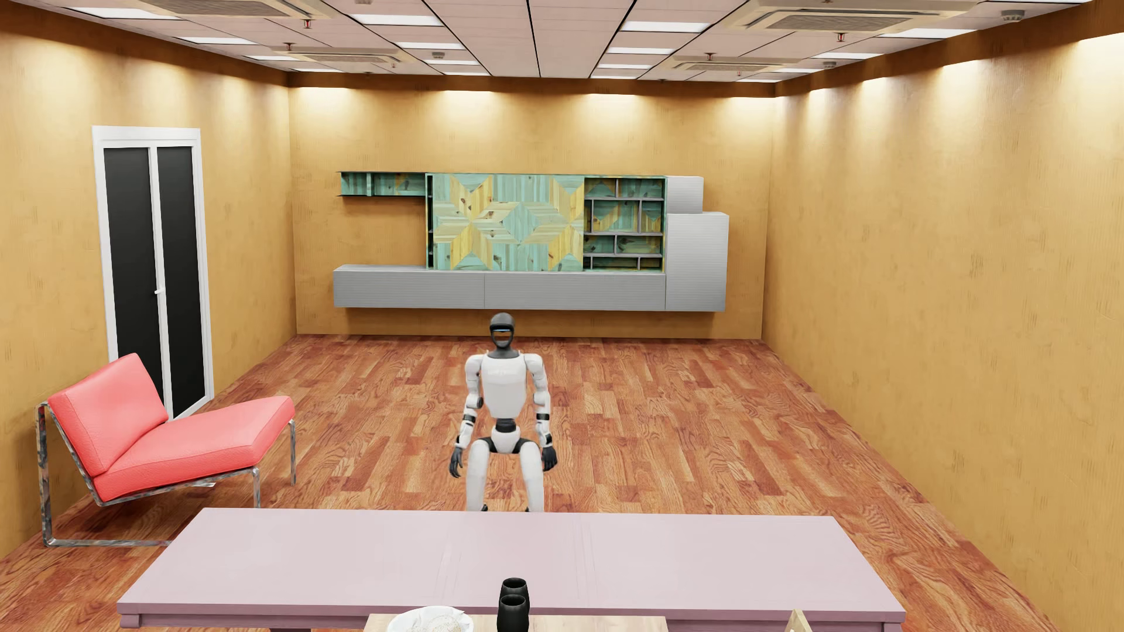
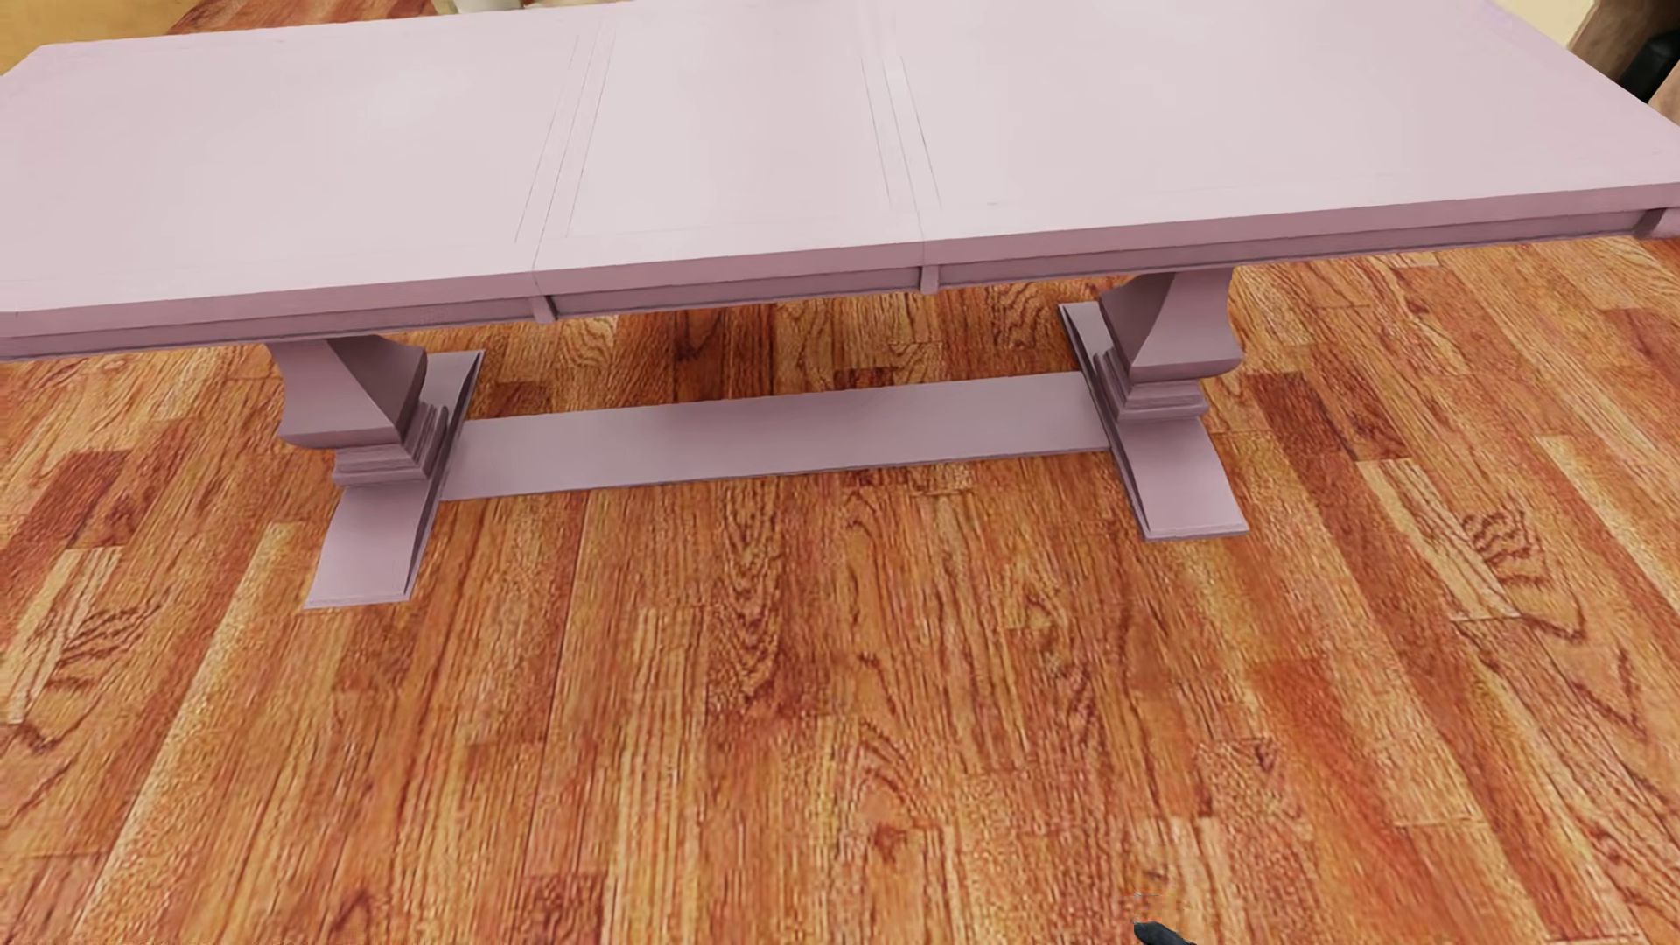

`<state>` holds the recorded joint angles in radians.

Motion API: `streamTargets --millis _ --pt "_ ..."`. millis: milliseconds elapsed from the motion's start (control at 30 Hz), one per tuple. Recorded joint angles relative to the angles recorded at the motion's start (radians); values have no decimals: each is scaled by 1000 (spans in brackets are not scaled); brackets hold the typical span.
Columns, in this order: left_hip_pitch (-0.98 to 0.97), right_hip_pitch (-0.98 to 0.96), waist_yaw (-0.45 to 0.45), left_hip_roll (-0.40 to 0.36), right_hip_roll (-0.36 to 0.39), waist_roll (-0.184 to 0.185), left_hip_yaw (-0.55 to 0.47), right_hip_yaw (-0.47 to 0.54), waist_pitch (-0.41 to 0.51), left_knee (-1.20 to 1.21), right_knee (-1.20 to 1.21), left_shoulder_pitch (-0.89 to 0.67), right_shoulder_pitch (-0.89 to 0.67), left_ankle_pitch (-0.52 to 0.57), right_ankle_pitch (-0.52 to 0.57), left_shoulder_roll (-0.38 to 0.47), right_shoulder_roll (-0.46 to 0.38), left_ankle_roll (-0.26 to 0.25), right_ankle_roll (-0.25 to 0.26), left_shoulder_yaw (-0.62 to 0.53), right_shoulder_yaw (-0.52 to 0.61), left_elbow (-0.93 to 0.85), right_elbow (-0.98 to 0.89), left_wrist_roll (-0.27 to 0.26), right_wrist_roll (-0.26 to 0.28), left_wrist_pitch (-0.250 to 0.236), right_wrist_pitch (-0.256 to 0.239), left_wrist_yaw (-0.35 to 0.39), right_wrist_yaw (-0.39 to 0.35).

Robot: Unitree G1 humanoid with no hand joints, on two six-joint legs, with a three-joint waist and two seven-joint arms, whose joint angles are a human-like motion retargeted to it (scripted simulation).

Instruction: Approach the table

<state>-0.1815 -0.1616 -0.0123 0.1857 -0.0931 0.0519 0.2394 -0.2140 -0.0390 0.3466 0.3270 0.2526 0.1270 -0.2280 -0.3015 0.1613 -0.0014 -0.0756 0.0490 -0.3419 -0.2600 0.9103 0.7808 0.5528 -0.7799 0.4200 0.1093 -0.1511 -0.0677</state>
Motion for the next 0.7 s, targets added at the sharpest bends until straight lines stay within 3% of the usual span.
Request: streamTargets --millis 133,200,333,433,533,700 --pt "4 15 10 -20 -22 -10 -21 -27 -1 -1 11 -85 48 -10 -15 19 -11 7 9 27 -7 -99 137 7 -81 -38 124 152 96" --pt "-2 16 9 -32 -34 -17 -38 -44 -1 1 18 -141 68 -14 -23 18 -11 8 13 44 -5 -155 158 -3 -117 -70 139 196 137" --pt "-15 21 -2 -47 -47 -30 -54 -63 -1 6 8 -205 98 -22 -22 20 12 13 20 46 -42 -266 83 2 -109 -120 83 245 99" --pt "-12 12 -6 -47 -49 -36 -36 -45 0 10 8 -199 81 -27 -16 23 11 19 24 41 -26 -300 31 5 -106 -135 35 233 57" --pt "-11 -2 -6 -40 -45 -41 -5 -15 3 23 15 -175 53 -35 -9 21 -5 24 28 28 21 -254 -21 1 -98 -119 -2 216 74" --pt "1 -9 -4 -31 -37 -49 40 28 7 26 6 -129 40 -57 -13 16 -25 30 39 -8 60 -84 -96 -29 -47 -52 -40 183 61"
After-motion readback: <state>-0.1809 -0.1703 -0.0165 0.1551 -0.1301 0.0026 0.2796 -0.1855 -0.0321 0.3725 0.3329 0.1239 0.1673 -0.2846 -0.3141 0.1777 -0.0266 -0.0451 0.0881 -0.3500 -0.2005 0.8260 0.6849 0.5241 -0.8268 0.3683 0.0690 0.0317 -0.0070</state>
